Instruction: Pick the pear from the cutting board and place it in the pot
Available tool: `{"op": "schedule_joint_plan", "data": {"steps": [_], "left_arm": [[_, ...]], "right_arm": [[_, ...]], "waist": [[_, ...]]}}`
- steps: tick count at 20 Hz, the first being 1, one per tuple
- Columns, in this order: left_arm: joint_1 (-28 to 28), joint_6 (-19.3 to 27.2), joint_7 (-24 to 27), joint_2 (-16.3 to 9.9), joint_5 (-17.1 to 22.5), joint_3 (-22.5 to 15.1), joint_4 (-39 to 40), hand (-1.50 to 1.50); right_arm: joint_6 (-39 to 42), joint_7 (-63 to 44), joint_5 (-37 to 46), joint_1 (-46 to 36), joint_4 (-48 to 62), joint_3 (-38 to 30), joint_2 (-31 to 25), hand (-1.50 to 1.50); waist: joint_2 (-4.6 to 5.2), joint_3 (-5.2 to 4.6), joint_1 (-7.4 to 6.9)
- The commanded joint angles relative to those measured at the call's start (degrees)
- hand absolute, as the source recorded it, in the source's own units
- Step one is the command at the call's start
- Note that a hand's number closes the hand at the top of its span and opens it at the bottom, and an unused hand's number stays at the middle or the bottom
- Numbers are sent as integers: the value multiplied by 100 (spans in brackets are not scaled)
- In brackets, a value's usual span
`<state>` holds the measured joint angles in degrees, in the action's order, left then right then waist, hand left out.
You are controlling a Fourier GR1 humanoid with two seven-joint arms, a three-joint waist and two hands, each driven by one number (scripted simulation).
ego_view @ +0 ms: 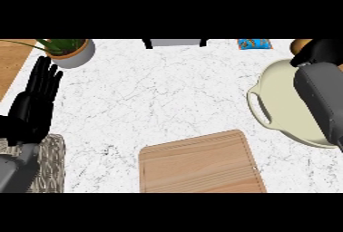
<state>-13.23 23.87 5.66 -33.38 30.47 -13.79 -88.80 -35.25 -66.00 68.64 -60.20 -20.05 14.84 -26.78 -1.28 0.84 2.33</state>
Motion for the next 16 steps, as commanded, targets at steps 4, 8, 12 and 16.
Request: {"op": "schedule_joint_plan", "data": {"steps": [4,8,12,16], "left_arm": [[-92,-41,33,178,6,58,85,0],[-310,-81,-49,130,19,180,204,0],[-129,-23,-116,226,26,1,-111,0],[-148,-115,200,384,-113,-29,370,0]], "right_arm": [[-676,-699,-21,1107,-592,-321,-240,150],[-525,-517,-238,1391,-894,-668,-294,150],[-781,494,-1240,1870,-815,-1434,-340,150],[-885,1270,-2135,2218,-1234,-1951,-107,-150]], "waist": [[80,-89,-43],[92,-90,-67],[125,-76,-177],[133,-80,-134]]}}
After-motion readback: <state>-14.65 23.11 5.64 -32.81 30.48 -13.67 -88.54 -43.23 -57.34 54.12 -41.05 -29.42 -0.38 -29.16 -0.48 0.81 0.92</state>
